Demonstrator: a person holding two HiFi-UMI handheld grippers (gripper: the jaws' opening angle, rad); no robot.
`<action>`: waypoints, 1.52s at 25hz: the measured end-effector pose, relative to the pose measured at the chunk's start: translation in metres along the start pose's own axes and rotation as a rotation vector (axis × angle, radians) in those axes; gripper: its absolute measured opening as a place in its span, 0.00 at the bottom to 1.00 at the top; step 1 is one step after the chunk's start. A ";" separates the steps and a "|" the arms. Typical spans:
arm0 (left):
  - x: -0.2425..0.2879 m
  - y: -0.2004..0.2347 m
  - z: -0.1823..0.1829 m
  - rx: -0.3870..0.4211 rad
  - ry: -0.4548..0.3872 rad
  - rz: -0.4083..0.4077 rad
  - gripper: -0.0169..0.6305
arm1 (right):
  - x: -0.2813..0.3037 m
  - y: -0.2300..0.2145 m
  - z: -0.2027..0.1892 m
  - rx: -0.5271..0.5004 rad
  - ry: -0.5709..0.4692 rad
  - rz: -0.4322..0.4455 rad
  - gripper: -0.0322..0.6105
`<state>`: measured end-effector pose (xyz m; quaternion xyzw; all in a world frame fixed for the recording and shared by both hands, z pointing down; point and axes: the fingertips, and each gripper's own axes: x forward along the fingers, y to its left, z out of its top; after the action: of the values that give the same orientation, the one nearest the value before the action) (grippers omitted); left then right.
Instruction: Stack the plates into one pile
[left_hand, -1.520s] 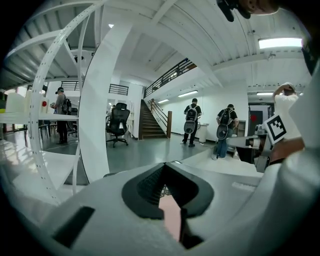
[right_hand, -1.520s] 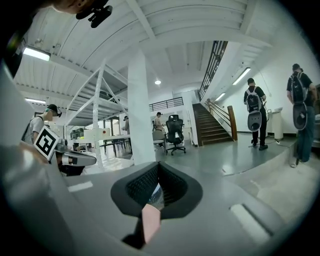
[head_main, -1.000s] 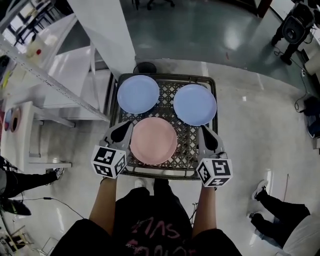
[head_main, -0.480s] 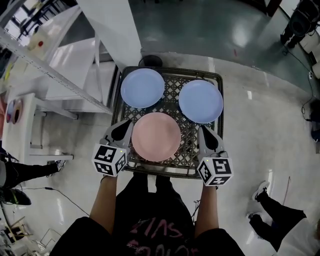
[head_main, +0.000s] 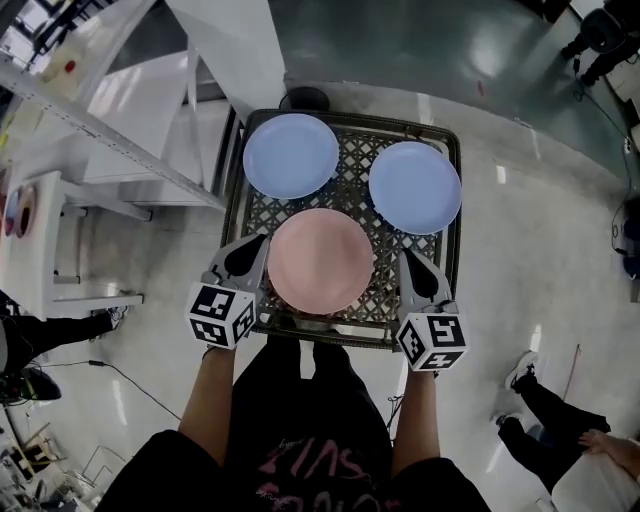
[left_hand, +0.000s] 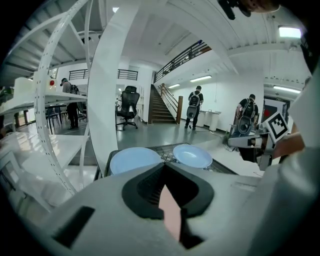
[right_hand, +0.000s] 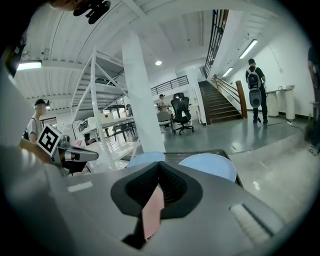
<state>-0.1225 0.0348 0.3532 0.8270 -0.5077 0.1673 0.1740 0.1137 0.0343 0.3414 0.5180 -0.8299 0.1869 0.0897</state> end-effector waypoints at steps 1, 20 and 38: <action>0.001 0.002 -0.004 -0.001 0.007 -0.004 0.03 | 0.002 0.001 -0.005 0.001 0.012 -0.002 0.07; 0.053 0.043 -0.113 -0.076 0.193 -0.022 0.25 | 0.053 -0.010 -0.125 0.129 0.284 -0.055 0.30; 0.099 0.044 -0.173 -0.101 0.309 -0.063 0.28 | 0.090 -0.008 -0.196 0.178 0.454 -0.065 0.35</action>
<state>-0.1369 0.0178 0.5561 0.7972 -0.4566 0.2612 0.2963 0.0720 0.0357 0.5532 0.4949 -0.7517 0.3680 0.2337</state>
